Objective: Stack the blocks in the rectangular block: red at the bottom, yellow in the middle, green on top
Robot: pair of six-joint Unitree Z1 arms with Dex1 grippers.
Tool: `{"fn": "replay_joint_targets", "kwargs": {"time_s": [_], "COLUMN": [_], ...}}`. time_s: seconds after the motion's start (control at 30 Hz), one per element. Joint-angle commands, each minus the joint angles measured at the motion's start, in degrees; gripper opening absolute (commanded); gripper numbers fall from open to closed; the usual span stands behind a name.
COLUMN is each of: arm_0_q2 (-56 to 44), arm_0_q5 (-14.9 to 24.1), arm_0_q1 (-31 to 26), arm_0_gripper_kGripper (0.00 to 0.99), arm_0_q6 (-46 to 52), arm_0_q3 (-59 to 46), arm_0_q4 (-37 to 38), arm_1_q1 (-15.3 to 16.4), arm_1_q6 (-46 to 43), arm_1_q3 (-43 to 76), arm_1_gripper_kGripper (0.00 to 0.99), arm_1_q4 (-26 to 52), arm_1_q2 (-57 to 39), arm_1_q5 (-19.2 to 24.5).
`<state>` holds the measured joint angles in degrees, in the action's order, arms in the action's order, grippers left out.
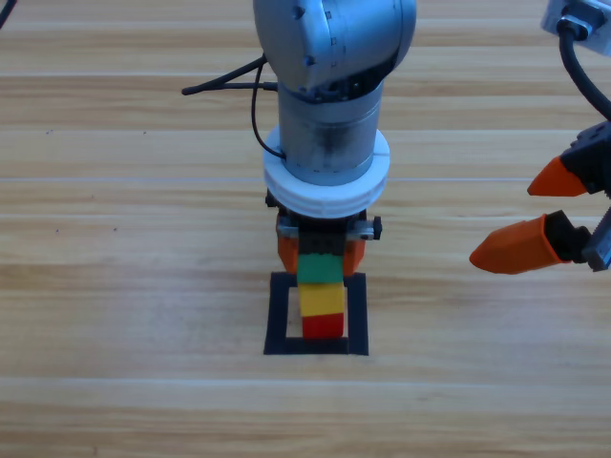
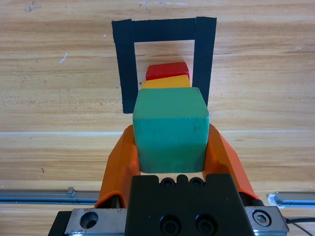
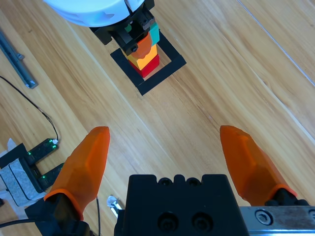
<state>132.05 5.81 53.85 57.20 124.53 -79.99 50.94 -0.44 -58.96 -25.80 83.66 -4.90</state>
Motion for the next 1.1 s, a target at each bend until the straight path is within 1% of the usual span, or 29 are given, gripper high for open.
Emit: {"fn": "replay_joint_targets", "kwargs": {"time_s": [0.03,0.67,0.7,0.73,0.77,0.8,0.83,0.87,0.9,1.1], "arm_0_q2": [2.4,3.9,3.7,3.7,3.6,3.7,3.7,3.6,3.5,2.2], "arm_0_q5": [-0.7,-0.6,-0.5,-0.5,-0.5,-0.5,-0.5,-0.5,-0.6,-0.5], "arm_0_q1": [1.3,1.3,1.3,1.3,1.3,1.3,1.3,1.3,1.3,1.3], "arm_0_gripper_kGripper": [0.08,0.086,0.117,0.181,0.308,0.523,0.765,0.94,0.985,0.99], "arm_0_q6": [0.5,0.1,0.0,0.0,-0.1,-0.1,-0.1,0.0,0.0,0.0], "arm_0_q3": [-1.1,-0.9,-0.7,-0.3,0.2,0.6,0.7,0.7,0.7,0.7], "arm_0_q4": [-0.3,-0.3,-0.3,-0.3,-0.3,-0.3,-0.3,-0.3,-0.3,-0.3], "arm_1_q1": [-1.7,-1.8,-1.7,-1.8,-1.7,-1.7,-1.8,-1.8,-1.7,-1.8], "arm_1_q6": [-0.7,-0.7,-0.7,-0.7,-0.7,-0.7,-0.7,-0.7,-0.7,-0.8], "arm_1_q3": [0.0,0.0,0.0,0.0,0.0,0.0,0.0,0.0,0.0,0.0], "arm_1_gripper_kGripper": [0.989,0.989,0.989,0.989,0.989,0.989,0.989,0.989,0.989,0.989], "arm_1_q4": [-1.3,-1.3,-1.3,-1.3,-1.3,-1.3,-1.3,-1.3,-1.3,-1.3], "arm_1_q2": [-0.5,-0.5,-0.5,-0.5,-0.5,-0.5,-0.5,-0.5,-0.5,-0.5], "arm_1_q5": [-1.3,-1.3,-1.3,-1.3,-1.3,-1.3,-1.3,-1.3,-1.3,-1.4]}}
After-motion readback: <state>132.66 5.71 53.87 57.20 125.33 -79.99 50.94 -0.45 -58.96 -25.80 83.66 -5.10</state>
